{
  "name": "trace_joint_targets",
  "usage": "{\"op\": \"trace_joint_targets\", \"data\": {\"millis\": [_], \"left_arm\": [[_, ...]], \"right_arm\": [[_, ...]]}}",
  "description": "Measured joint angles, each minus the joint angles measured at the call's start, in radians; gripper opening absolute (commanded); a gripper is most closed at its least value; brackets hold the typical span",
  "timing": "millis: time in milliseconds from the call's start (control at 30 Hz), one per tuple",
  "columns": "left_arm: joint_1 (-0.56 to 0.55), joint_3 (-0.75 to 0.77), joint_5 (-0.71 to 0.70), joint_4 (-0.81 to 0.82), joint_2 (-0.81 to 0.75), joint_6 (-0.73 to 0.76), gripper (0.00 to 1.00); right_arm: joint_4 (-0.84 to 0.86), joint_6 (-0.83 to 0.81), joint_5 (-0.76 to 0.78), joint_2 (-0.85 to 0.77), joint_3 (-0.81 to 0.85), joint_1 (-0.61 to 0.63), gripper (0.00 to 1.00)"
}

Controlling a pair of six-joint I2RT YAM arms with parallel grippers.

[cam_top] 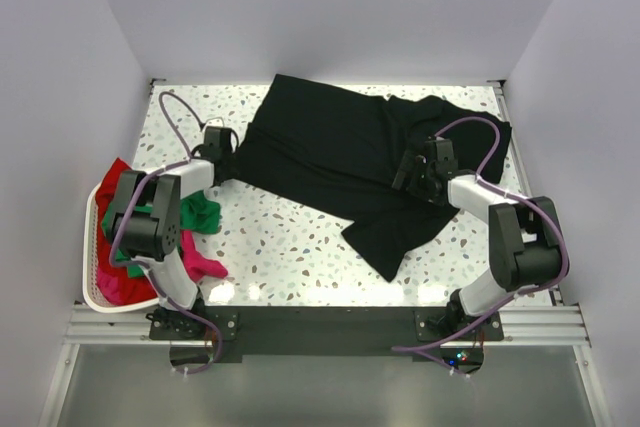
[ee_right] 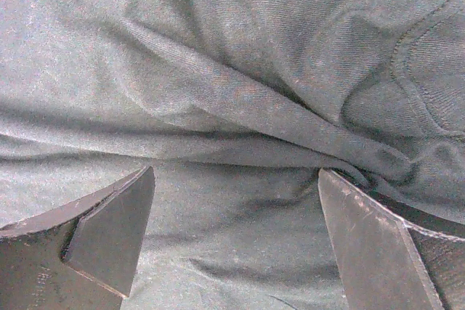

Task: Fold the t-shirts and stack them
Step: Flatten the tshirt out, then fold the tshirt

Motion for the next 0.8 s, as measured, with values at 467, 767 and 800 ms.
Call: {"op": "trace_joint_targets", "data": {"millis": [467,767,800], "left_arm": [[0.000,0.014,0.029,0.001,0.010,0.008,0.00],[0.001,0.009,0.029,0.018,0.005,0.008,0.00],[0.002,0.006,0.029,0.019,0.001,0.008,0.00]], "right_arm": [[-0.061,0.002,0.033,-0.150,-0.003,0.156,0.87],[-0.246,0.058,0.083,-0.405,-0.053,0.343,0.75],[-0.280,0.078,0.091,-0.440,-0.074,0.369,0.72]]}}
